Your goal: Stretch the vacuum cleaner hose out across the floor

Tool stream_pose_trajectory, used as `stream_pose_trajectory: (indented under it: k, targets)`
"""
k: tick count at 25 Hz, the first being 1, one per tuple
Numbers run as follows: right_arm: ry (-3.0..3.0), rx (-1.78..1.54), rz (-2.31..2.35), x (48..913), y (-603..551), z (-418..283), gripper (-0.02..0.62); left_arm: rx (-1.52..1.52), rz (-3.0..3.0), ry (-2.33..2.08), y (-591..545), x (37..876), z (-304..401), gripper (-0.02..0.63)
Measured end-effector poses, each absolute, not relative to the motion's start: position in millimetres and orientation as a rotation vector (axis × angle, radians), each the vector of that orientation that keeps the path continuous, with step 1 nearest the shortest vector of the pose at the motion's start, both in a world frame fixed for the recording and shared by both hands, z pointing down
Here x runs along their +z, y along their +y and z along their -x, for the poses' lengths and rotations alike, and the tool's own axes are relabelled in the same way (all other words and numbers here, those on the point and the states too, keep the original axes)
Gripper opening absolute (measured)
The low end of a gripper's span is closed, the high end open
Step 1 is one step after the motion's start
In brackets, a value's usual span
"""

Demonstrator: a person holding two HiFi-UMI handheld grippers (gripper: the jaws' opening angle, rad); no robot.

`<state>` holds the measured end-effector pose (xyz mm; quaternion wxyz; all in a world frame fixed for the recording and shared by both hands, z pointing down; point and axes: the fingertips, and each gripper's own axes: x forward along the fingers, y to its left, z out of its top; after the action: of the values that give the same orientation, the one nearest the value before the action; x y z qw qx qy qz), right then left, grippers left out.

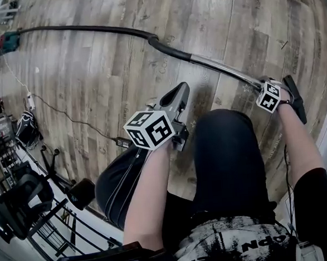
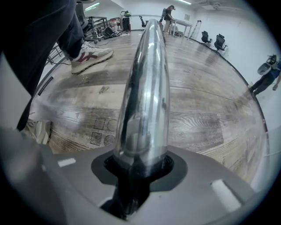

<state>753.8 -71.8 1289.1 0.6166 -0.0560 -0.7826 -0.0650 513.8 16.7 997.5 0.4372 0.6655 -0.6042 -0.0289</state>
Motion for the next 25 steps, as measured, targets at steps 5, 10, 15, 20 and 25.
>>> stream_pose_trajectory:
  k: [5,10,15,20,25]
  targets:
    - [-1.761,-0.159,0.138,1301,-75,-761,0.130,-0.041,-1.632,-1.526,25,1010,-514,0.000]
    - [-1.703,-0.202,0.160,1313,-78,-767,0.123,-0.010,-1.646,-1.523,25,1010,-511,0.000]
    - [-1.711,-0.210,0.149,1314,-73,-763,0.132,-0.061,-1.642,-1.533,25,1014,-506,0.000]
    - [-1.706,-0.034,0.139,1318,-67,-770,0.258,-0.046,-1.662,-1.524,27,1015,-513,0.001]
    - [-1.720,-0.016,0.124,1317,-63,-770,0.301,-0.053,-1.660,-1.515,32,1017,-513,0.001]
